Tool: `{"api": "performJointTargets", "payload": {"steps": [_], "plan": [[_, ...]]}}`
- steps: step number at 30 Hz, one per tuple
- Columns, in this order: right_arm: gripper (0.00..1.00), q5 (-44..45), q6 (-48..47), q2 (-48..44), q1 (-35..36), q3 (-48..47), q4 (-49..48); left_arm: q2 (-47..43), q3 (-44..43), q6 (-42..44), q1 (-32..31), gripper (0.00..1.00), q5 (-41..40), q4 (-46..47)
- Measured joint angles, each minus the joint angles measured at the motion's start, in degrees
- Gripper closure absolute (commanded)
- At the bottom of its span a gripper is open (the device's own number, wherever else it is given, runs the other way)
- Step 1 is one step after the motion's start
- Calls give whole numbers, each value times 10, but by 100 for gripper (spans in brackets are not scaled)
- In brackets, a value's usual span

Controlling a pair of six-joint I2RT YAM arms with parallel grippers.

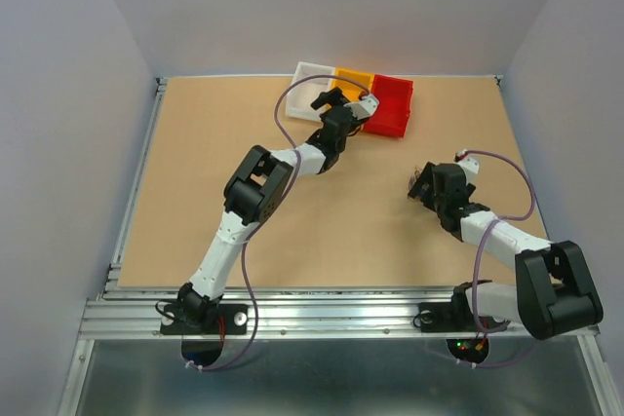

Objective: Untangle the cables

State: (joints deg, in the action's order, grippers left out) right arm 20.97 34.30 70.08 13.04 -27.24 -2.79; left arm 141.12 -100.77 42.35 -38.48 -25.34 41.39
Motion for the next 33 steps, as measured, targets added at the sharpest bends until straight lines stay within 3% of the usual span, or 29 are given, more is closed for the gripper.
{"api": "performJointTargets", "payload": {"steps": [5, 10, 12, 18, 25, 28, 29, 33], "plan": [[48, -8, 0, 35, 0, -3, -33, -56, 52, -19, 0, 1, 15, -22], [91, -18, -8, 38, 0, -3, -61, -147, 110, -42, 0, 1, 40, -37], [99, -22, -12, 38, 0, -3, -68, -184, 130, -51, 0, 2, 51, -37], [99, -77, -36, 34, 0, -3, -86, -290, 201, -77, 0, 6, 85, -35], [99, -246, -95, -13, 44, -3, -124, -341, 281, -101, 4, 5, 118, -41], [71, -323, -124, -20, 100, -3, -138, -366, 322, -125, 12, 6, 147, -55], [53, -354, -137, -20, 122, -3, -140, -382, 342, -138, 17, 6, 163, -59], [43, -396, -150, -37, 163, -3, -142, -442, 390, -164, 31, 7, 202, -66]]}}
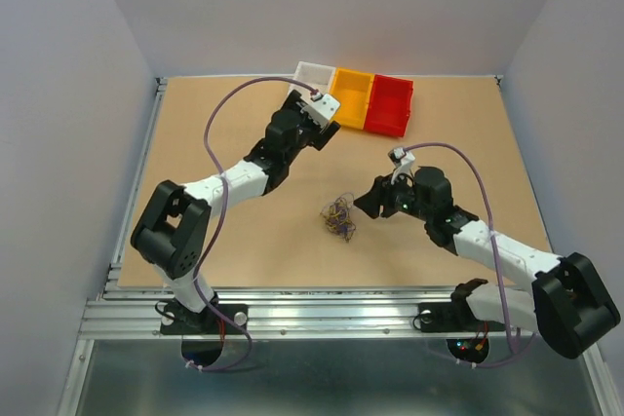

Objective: Untangle the cables

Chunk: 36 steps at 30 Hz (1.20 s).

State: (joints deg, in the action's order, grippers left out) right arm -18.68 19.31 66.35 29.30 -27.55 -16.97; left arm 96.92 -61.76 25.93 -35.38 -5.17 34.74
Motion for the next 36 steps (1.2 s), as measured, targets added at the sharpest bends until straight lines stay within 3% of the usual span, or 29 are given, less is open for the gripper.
{"api": "performJointTargets", "payload": {"steps": [6, 10, 15, 22, 25, 29, 30, 32, 36], "plan": [[38, 29, -4, -32, -1, 0, -9, -117, 71, 5, 7, 6, 70, -34], [39, 30, -10, 26, -1, -4, -10, -189, 112, 26, 10, 5, 145, -84], [29, 11, -18, 103, 10, -17, 5, -264, 171, 83, 14, 3, 239, -180], [32, -20, -38, 151, 67, -60, 10, -377, 277, 171, 14, 1, 389, -262], [44, -26, -43, 184, 76, -78, 10, -369, 280, 199, 6, 3, 427, -271], [80, -34, -46, 227, 79, -97, 11, -322, 280, 218, -28, 11, 440, -272], [94, -35, -47, 234, 79, -99, 11, -307, 280, 219, -36, 15, 440, -269], [99, -34, -49, 238, 79, -101, 11, -284, 280, 219, -48, 18, 438, -264], [99, -16, -36, 217, 79, -100, 8, -270, 284, 216, -67, 23, 424, -238]]}}
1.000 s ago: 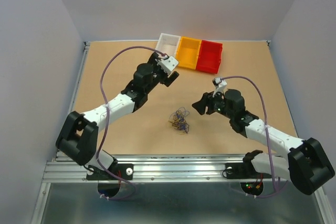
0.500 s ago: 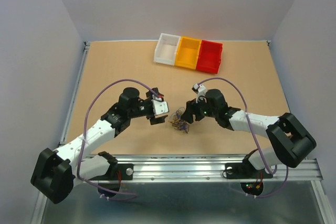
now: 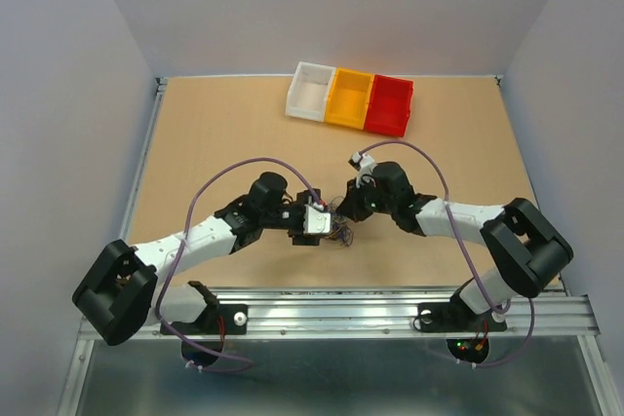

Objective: Untangle the cables

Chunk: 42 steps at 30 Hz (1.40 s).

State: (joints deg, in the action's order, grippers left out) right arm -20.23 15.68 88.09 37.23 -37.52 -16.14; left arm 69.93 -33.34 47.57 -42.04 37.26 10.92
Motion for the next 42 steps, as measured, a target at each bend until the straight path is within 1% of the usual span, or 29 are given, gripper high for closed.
{"api": "performJointTargets", "payload": {"steps": [6, 8, 11, 16, 20, 21, 23, 24, 26, 27, 29, 30, 31, 34, 36, 40, 42], "plan": [[99, 21, 36, -119, 0, 34, -56, -5, 22, -10, -31, 28, -22, 65], [99, 25, 43, -146, 0, 37, -72, -5, 25, -15, -38, 28, -25, 82], [100, 37, 52, -155, 0, 37, -83, -5, 37, -16, -51, 28, -39, 117], [99, 52, 66, -151, 0, 40, -83, 3, 71, -16, -98, 27, -90, 177], [100, 59, 78, -151, 0, 48, -85, 30, 72, -17, -104, 27, -129, 223], [99, 61, 80, -152, 0, 50, -85, 42, 74, -17, -106, 28, -143, 245], [100, 63, 85, -156, 0, 54, -85, 75, 75, -17, -108, 38, -175, 279], [99, 65, 87, -161, 0, 56, -83, 97, 74, -15, -111, 48, -190, 295], [100, 68, 92, -172, 0, 57, -82, 137, 67, -13, -112, 63, -210, 305], [100, 70, 94, -181, 0, 57, -81, 170, 57, -11, -112, 79, -221, 309], [99, 76, 97, -205, 0, 57, -78, 209, 41, -13, -113, 97, -234, 308], [99, 81, 97, -214, 0, 56, -74, 227, 30, -10, -113, 100, -244, 305], [99, 91, 96, -228, 0, 56, -68, 236, 23, -11, -114, 100, -253, 301], [99, 142, 94, -252, 0, 38, -27, 222, 24, -14, -116, 100, -263, 304], [100, 195, 88, -266, 0, 15, 5, 195, 35, -16, -116, 100, -265, 315], [100, 326, 68, -295, -1, -60, 59, 100, 67, -26, -110, 100, -263, 325], [99, 370, 57, -312, -3, -91, 72, 67, 69, -35, -100, 100, -250, 323]]}}
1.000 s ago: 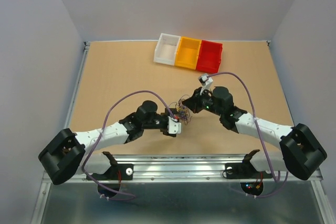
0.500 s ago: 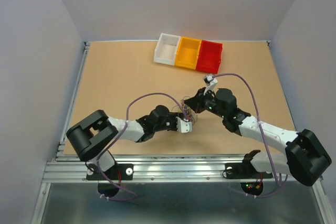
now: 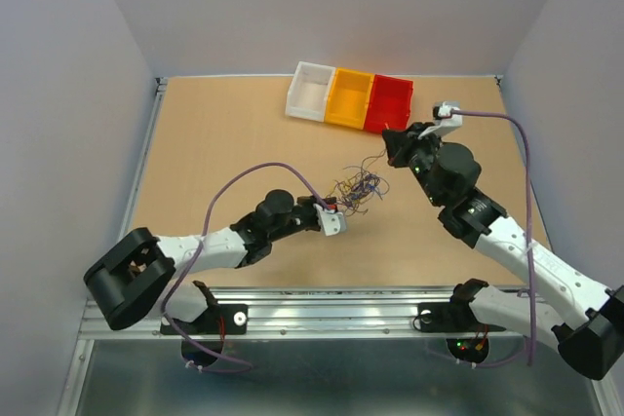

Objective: Untangle the cables

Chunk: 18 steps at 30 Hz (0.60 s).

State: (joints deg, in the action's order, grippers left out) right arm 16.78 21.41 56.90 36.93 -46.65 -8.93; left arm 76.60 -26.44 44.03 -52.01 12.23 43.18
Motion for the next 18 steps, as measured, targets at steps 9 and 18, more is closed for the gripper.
{"api": "performJointTargets", "payload": {"steps": [9, 18], "plan": [[99, 226, -42, -55, -2, -54, 16, -160, -1, -98, 176, 100, 45, -40], [99, 379, -44, -102, -10, 5, 35, -202, -35, -278, 428, 100, 7, -12]]}}
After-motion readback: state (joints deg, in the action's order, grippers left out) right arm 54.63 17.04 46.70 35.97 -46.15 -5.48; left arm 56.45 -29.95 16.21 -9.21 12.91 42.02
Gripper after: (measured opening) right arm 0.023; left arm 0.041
